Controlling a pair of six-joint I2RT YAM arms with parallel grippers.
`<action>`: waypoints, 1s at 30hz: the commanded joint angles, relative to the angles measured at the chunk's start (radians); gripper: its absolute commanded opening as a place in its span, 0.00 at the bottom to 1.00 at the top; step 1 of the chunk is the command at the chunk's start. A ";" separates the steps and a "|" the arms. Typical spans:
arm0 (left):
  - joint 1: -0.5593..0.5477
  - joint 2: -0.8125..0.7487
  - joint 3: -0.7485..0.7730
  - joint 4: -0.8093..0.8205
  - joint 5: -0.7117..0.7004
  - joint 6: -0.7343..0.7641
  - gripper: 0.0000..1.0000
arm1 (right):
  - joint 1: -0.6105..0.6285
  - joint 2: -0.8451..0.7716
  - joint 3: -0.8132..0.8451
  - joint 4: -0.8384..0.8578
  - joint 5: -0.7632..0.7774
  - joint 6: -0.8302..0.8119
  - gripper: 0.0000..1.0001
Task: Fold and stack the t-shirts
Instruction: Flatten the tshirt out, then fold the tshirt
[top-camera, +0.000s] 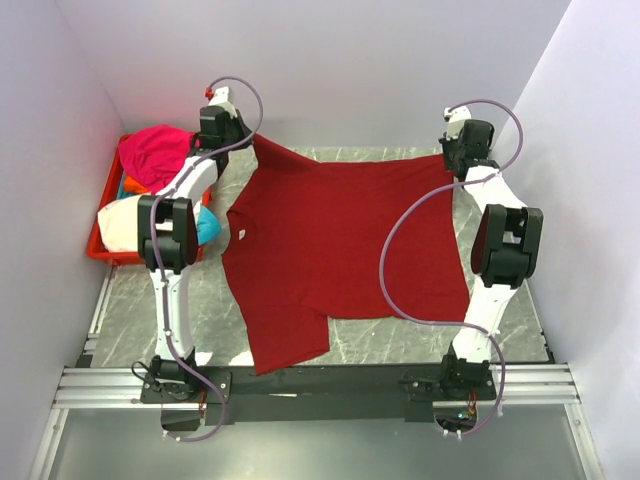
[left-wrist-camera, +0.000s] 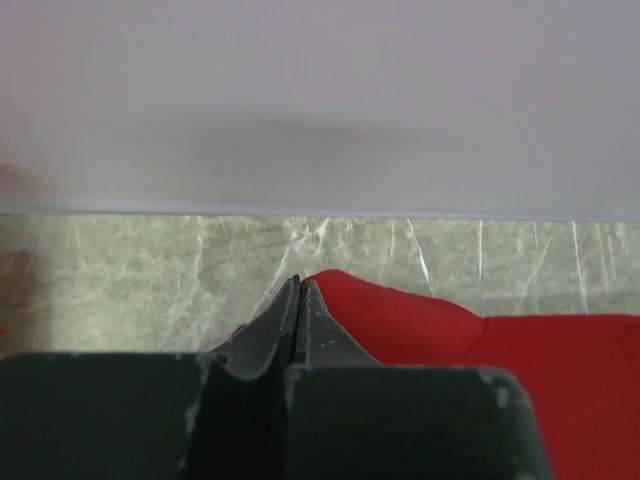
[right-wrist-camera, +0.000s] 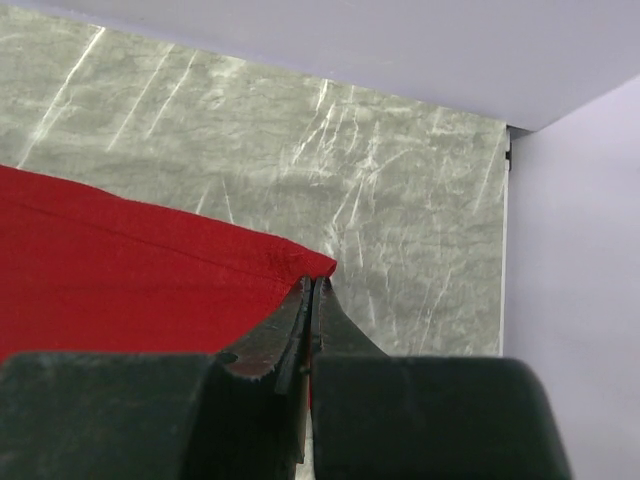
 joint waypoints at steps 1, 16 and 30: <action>0.005 -0.095 -0.064 0.069 0.052 0.006 0.00 | -0.009 -0.050 -0.005 0.055 0.015 0.016 0.00; 0.005 -0.407 -0.462 0.211 0.092 0.003 0.00 | -0.040 -0.114 -0.123 0.089 -0.007 0.001 0.00; 0.004 -0.592 -0.694 0.234 0.104 -0.003 0.01 | -0.048 -0.111 -0.162 0.108 0.019 -0.012 0.00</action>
